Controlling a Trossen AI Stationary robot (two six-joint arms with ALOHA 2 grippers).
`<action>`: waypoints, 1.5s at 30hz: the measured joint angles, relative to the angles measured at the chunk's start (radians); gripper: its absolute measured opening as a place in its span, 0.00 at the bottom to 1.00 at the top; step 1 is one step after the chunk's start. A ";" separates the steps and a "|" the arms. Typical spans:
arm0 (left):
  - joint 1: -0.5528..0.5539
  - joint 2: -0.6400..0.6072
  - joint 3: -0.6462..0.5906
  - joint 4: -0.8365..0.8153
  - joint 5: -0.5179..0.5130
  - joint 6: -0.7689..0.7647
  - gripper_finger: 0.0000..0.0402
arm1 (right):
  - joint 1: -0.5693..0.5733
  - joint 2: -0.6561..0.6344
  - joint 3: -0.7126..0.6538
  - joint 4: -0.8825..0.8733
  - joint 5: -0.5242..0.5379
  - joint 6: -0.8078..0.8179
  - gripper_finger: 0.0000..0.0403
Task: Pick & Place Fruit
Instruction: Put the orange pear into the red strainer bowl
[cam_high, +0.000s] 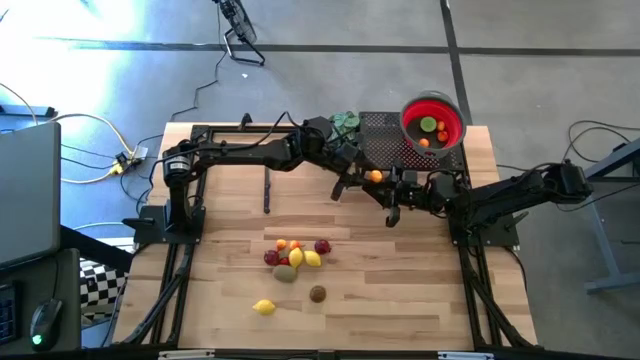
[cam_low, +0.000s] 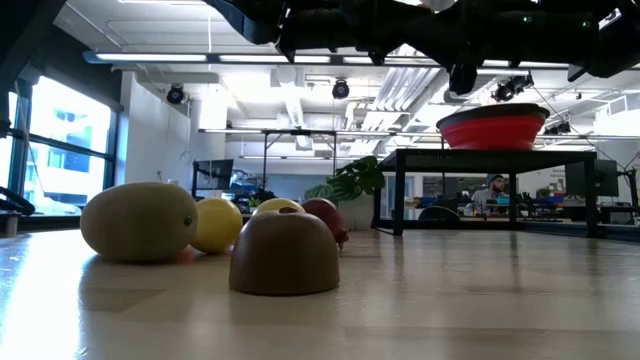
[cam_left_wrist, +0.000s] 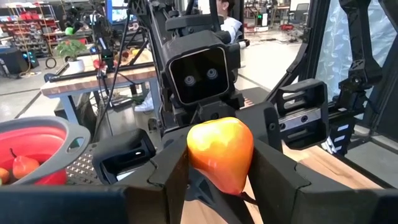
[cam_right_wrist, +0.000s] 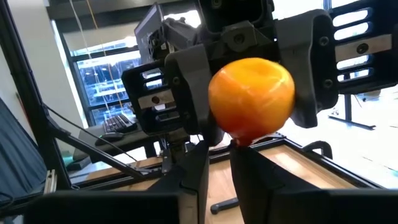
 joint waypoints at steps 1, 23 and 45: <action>0.000 0.000 0.000 0.000 0.000 0.000 0.36 | 0.000 0.000 0.000 -0.001 0.000 0.000 0.12; 0.000 0.000 0.000 -0.009 -0.002 -0.001 0.36 | 0.000 0.000 0.000 -0.005 -0.005 0.000 0.01; -0.002 -0.001 -0.001 -0.020 -0.083 -0.010 0.64 | 0.000 0.000 0.000 -0.006 -0.008 0.000 0.01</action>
